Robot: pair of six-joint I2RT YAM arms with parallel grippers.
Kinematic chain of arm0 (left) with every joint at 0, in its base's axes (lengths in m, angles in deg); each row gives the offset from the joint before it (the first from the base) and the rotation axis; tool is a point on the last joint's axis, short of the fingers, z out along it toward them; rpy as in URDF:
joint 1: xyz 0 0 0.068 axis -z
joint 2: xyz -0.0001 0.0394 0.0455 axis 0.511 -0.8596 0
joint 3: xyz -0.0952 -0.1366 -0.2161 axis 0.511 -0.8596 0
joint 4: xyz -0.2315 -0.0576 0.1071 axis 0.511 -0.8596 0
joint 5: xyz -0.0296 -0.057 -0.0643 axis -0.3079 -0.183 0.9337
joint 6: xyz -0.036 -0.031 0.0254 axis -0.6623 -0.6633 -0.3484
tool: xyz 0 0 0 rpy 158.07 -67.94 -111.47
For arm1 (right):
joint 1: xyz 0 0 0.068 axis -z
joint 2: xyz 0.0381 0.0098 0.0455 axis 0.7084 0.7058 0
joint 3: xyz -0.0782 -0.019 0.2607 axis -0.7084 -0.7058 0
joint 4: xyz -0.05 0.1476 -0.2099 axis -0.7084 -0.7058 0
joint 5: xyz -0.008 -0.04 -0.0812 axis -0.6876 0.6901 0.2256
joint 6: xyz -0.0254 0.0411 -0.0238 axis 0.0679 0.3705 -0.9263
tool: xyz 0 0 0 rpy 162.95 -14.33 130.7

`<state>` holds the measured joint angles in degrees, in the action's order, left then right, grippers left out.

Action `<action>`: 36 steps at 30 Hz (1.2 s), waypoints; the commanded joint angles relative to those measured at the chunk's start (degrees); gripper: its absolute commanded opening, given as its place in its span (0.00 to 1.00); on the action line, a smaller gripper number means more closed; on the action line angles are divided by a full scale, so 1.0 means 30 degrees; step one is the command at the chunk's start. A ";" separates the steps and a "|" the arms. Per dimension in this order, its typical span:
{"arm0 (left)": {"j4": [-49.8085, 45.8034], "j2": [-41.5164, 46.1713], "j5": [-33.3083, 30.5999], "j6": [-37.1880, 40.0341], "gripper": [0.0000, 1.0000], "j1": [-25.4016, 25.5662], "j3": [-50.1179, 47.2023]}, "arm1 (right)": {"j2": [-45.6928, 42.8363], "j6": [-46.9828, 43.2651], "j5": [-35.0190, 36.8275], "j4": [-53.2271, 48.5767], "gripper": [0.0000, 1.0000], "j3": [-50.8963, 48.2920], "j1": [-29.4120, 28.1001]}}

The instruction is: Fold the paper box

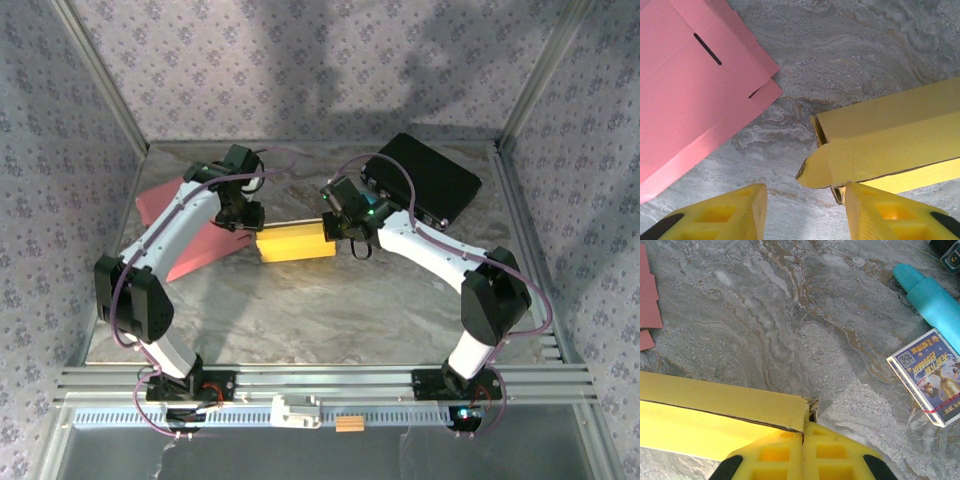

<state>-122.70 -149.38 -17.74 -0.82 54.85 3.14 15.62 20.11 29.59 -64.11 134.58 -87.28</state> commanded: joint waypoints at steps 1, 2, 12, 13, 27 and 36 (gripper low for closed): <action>0.0141 -0.0523 0.0478 0.1392 0.42 0.0134 0.0610 | 0.0626 -0.0232 -0.0478 -0.1347 0.00 0.0098 0.0054; 0.0114 -0.0622 0.0615 0.1461 0.42 0.0134 0.0670 | 0.0640 -0.0233 -0.0466 -0.1360 0.00 0.0114 0.0079; 0.0567 -0.0833 -0.0037 0.1814 0.41 0.0105 0.0584 | 0.0563 -0.0246 -0.0511 -0.1320 0.00 0.0089 0.0109; 0.0614 -0.0893 0.0114 0.1896 0.42 0.0105 0.0705 | 0.0563 -0.0220 -0.0469 -0.1316 0.00 0.0083 0.0112; -0.0172 0.0483 0.1866 0.3911 0.46 -0.0113 0.0053 | 0.0729 -0.0313 -0.0532 -0.1492 0.00 0.0416 0.0185; 0.0310 -0.0495 0.0392 0.4898 0.43 -0.0561 0.0234 | 0.0844 -0.0338 -0.0584 -0.1491 0.00 0.0523 0.0176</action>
<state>-121.39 -149.58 -14.55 11.36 53.63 3.14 16.45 19.87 29.20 -64.55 135.70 -86.84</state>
